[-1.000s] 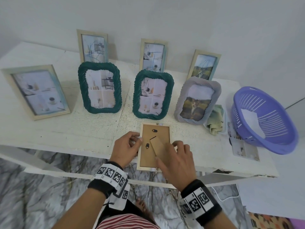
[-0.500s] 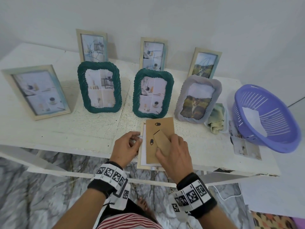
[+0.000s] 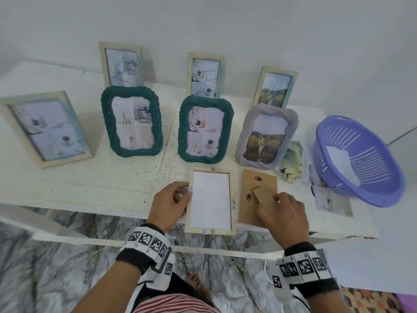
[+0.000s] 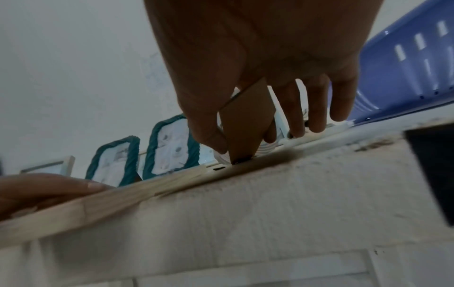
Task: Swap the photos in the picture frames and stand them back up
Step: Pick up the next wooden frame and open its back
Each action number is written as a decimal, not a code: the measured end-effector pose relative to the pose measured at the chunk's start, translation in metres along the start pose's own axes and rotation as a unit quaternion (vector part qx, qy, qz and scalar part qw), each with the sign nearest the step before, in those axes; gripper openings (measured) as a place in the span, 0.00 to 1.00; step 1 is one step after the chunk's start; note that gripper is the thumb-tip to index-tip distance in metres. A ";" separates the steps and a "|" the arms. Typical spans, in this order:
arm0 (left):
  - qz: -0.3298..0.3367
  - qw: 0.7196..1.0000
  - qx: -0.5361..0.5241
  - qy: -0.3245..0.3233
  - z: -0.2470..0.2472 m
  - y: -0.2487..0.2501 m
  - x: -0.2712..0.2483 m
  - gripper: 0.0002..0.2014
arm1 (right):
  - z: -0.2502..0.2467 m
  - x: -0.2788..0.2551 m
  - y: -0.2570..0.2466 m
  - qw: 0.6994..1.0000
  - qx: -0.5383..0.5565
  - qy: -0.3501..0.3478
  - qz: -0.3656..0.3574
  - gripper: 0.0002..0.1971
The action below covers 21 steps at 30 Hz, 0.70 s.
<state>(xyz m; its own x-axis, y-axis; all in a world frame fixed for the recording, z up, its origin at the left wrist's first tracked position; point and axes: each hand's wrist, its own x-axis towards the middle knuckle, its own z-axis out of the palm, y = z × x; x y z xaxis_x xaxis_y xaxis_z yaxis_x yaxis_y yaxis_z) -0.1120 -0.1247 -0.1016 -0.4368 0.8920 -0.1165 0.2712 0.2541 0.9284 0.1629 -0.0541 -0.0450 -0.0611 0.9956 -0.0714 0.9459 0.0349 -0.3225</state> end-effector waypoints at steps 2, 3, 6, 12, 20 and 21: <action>0.005 1.000 -0.002 -0.004 -0.001 0.000 0.000 0.13 | 0.006 0.001 0.009 0.999 -0.028 -0.014 0.006 0.26; 0.009 1.000 0.001 -0.007 -0.001 0.000 -0.001 0.14 | 0.009 0.002 0.011 0.999 -0.041 -0.023 0.008 0.26; 0.015 1.000 0.004 -0.012 -0.003 0.000 -0.002 0.15 | 0.010 0.001 0.006 0.998 -0.058 -0.024 0.016 0.31; 0.018 1.000 -0.001 -0.015 -0.003 0.000 -0.002 0.15 | 0.022 -0.008 -0.044 0.983 -0.023 -0.058 -0.174 0.44; 0.020 1.000 0.001 -0.015 -0.004 0.005 -0.002 0.15 | 0.046 -0.001 -0.084 0.949 -0.127 -0.173 -0.230 0.59; 0.020 1.000 0.000 -0.015 -0.004 0.004 -0.001 0.15 | 0.048 0.000 -0.084 0.949 -0.132 -0.173 -0.228 0.60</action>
<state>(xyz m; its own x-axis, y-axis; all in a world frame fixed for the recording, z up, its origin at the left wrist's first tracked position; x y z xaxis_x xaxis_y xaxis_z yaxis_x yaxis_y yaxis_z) -0.1137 -0.1265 -0.0960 -0.3991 0.9124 -0.0909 0.2873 0.2186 0.9325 0.0677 -0.0611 -0.0633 -0.5418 0.7845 -0.3018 0.8396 0.5222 -0.1499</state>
